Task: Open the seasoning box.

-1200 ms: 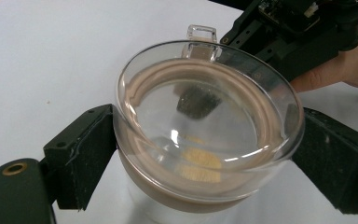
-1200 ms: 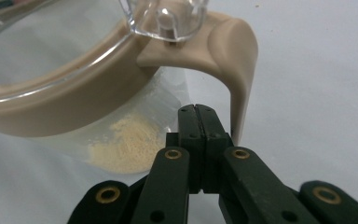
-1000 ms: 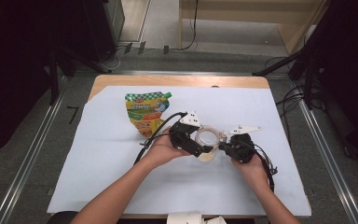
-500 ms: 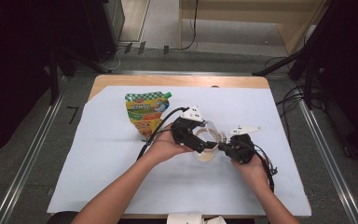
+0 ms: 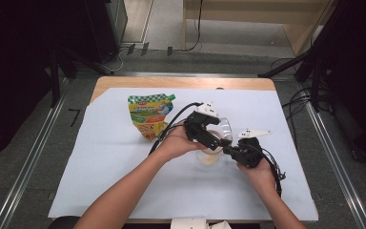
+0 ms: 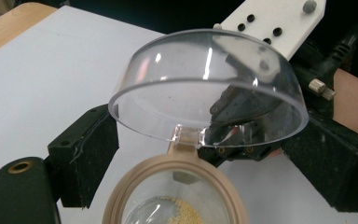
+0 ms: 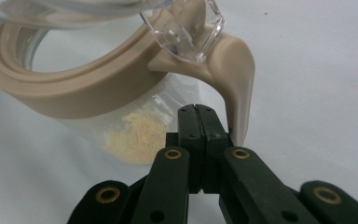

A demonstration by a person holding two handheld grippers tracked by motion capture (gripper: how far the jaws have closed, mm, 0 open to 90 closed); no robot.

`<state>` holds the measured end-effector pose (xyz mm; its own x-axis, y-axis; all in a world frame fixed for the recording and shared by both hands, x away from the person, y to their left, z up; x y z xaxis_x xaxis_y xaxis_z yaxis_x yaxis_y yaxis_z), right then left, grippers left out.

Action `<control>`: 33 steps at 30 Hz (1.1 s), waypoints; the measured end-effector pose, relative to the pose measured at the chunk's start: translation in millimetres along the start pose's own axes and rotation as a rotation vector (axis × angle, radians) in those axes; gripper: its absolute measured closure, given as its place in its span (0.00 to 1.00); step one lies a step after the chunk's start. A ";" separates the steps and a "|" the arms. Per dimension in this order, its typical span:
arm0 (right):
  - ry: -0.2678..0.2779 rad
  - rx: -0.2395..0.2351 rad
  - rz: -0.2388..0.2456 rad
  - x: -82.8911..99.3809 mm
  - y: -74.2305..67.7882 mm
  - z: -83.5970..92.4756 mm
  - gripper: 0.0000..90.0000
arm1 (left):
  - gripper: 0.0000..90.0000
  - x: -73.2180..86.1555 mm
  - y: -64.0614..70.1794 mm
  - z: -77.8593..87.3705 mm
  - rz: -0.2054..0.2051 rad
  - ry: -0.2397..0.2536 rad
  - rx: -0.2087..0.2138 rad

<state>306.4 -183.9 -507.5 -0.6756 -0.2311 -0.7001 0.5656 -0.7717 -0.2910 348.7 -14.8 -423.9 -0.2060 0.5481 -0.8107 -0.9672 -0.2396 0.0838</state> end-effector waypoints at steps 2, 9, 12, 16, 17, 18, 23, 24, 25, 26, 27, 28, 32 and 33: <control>0.002 -0.006 -0.009 1.1 -1.0 2.0 1.00 | 0.14 -4.0 0.8 -3.1 -0.004 -0.004 -0.001; 0.023 -0.022 -0.033 3.5 -1.0 15.2 1.00 | 0.14 -7.3 0.0 -7.1 -0.004 -0.008 0.015; 0.027 -0.014 -0.026 4.4 1.1 23.0 1.00 | 0.14 -8.6 -0.9 -8.5 0.003 -0.013 0.025; 0.037 -0.013 -0.037 3.8 3.7 27.6 1.00 | 0.14 -10.4 -0.9 -10.6 0.009 -0.016 0.032; 0.038 -0.014 -0.042 3.5 4.1 28.3 1.00 | 0.14 -11.3 -1.7 -11.4 0.022 -0.013 0.046; 0.041 -0.011 -0.041 3.1 4.3 29.0 1.00 | 0.14 -11.6 -2.2 -11.6 0.034 -0.009 0.054; 0.043 -0.013 -0.042 2.2 5.0 30.0 1.00 | 0.13 -13.2 -4.1 -12.7 0.050 -0.010 0.074; 0.045 -0.012 -0.042 2.1 5.3 30.2 1.00 | 0.13 -13.5 -4.6 -13.0 0.052 -0.010 0.078; 0.044 -0.011 -0.042 2.0 5.5 30.4 1.00 | 0.13 -13.9 -4.6 -13.3 0.058 -0.010 0.079; 0.044 -0.011 -0.042 2.0 5.5 30.4 1.00 | 0.12 -13.9 -4.6 -13.3 0.058 -0.010 0.079; 0.043 -0.008 -0.042 2.1 5.8 30.5 1.00 | 0.12 -15.1 -4.4 -13.0 0.057 -0.014 0.084; 0.041 -0.007 -0.041 2.2 5.8 30.7 1.00 | 0.12 -15.4 -4.6 -12.2 0.055 -0.020 0.088; 0.045 -0.007 -0.038 2.3 5.4 32.0 1.00 | 0.11 -15.7 -6.2 -8.5 0.066 -0.020 0.097; 0.049 -0.004 -0.038 1.8 5.5 32.8 1.00 | 0.11 -16.4 -7.0 -5.3 0.075 -0.013 0.100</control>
<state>292.8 -208.0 -489.0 -0.6729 -0.1719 -0.7195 0.5417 -0.7768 -0.3211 359.6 -26.4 -414.2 -0.2798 0.5417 -0.7926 -0.9588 -0.1998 0.2019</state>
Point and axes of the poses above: each handheld gripper's, and its own axes: z roughly backward along the jaws, x roughly out of its underside, y roughly to its right, the point moved 2 cm from there along -z, roughly forward along the jaws, and after that the axes turned 4 degrees about -z, right-handed, at the moved point
